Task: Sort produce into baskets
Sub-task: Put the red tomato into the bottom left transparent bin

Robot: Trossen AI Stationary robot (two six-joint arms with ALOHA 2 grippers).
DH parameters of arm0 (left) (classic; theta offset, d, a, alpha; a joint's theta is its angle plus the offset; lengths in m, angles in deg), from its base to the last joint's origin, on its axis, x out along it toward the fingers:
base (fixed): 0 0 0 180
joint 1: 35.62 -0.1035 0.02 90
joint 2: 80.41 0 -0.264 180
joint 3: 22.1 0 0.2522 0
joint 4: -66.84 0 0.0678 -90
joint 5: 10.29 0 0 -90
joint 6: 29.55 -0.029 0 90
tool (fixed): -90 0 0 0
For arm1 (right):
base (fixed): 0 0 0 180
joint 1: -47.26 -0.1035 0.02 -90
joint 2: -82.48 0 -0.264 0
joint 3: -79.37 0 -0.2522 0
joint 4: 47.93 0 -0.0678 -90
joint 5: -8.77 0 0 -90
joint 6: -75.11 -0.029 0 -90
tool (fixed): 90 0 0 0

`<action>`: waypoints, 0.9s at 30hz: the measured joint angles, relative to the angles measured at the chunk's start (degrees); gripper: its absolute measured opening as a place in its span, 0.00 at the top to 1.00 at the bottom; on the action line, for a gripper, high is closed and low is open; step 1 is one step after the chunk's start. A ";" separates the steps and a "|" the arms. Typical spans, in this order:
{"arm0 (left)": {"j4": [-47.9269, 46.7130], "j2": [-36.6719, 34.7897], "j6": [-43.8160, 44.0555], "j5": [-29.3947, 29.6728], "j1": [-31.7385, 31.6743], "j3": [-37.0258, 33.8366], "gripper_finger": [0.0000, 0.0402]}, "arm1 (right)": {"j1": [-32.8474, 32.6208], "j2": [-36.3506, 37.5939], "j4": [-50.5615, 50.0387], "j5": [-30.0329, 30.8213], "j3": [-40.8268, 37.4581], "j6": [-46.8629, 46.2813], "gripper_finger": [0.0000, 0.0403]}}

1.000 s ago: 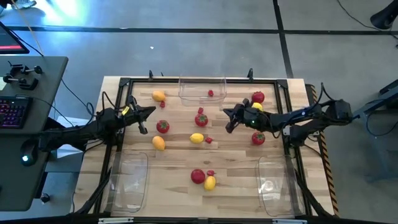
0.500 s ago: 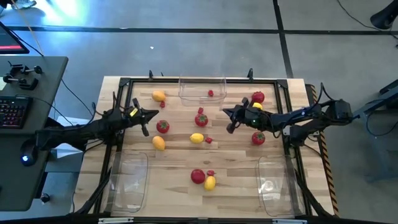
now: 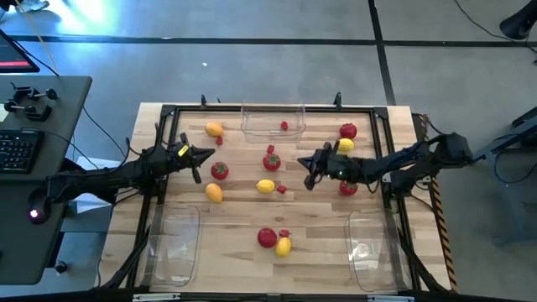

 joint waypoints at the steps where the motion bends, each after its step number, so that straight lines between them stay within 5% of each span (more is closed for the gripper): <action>1: -0.19 0.00 -1.58 -2.21 0.15 0.00 1.00 | -1.55 -1.02 0.69 1.96 0.02 0.32 1.00; 12: -2.43 0.54 0.37 -10.01 2.51 2.59 1.00 | -8.40 -4.09 12.03 6.78 0.04 0.32 1.00; 27: -11.91 8.29 1.22 -1.75 5.15 7.87 0.99 | -9.46 -4.09 11.38 6.87 0.04 3.06 1.00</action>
